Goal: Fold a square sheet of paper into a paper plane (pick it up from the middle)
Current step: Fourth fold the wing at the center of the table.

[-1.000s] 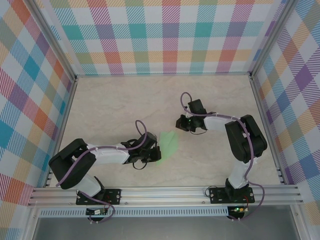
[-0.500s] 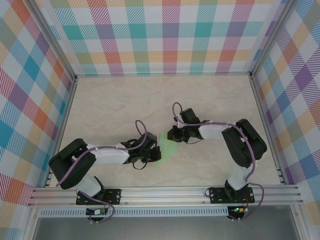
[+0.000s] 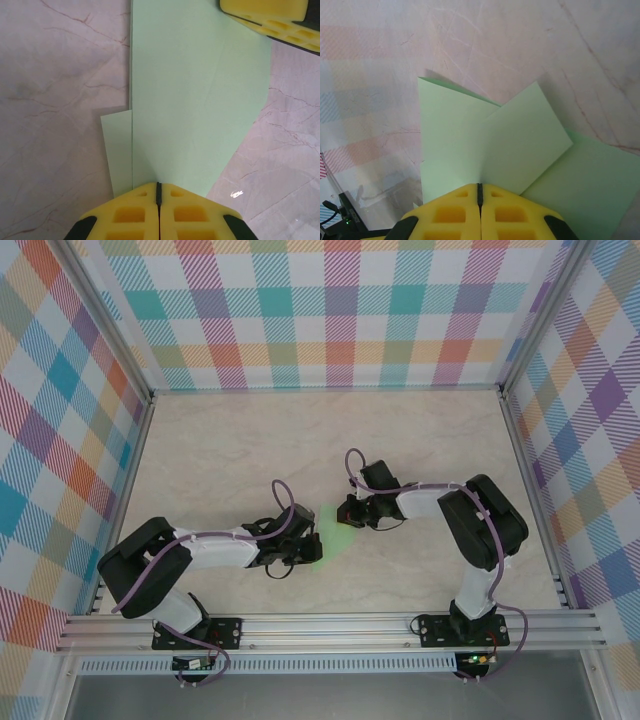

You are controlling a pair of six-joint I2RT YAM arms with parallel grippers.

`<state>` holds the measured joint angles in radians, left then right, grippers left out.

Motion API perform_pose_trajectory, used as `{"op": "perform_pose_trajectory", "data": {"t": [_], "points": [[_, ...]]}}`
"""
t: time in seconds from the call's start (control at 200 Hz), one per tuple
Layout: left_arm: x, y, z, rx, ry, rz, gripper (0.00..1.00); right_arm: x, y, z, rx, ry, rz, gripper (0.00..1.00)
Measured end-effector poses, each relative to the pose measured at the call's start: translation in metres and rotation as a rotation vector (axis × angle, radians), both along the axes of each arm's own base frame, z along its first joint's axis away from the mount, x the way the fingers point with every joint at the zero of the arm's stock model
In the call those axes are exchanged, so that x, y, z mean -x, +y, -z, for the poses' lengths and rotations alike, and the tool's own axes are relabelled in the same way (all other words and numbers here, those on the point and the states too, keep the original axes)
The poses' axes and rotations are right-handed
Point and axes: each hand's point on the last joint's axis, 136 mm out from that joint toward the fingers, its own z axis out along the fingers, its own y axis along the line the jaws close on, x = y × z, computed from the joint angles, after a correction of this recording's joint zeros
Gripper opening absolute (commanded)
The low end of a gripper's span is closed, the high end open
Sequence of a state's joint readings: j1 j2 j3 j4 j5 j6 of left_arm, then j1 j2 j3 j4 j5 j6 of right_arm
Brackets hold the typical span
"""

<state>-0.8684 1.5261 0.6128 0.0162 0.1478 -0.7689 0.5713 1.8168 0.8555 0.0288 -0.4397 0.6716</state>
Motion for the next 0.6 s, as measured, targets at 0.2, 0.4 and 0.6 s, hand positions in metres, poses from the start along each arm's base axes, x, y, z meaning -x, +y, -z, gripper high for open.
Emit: {"op": "perform_pose_trajectory", "data": {"t": [0.2,0.4,0.6], "points": [[0.003,0.003,-0.001,-0.031,0.021,0.006,0.09,0.001,-0.002,0.0,0.003,-0.008,0.004,0.05],[0.009,0.012,-0.011,-0.071,0.054,0.006,0.12,0.0,-0.003,0.0,0.005,-0.013,0.008,0.05],[-0.001,0.005,-0.052,0.027,0.004,-0.019,0.14,0.0,-0.003,0.0,0.007,-0.013,0.012,0.05]]}}
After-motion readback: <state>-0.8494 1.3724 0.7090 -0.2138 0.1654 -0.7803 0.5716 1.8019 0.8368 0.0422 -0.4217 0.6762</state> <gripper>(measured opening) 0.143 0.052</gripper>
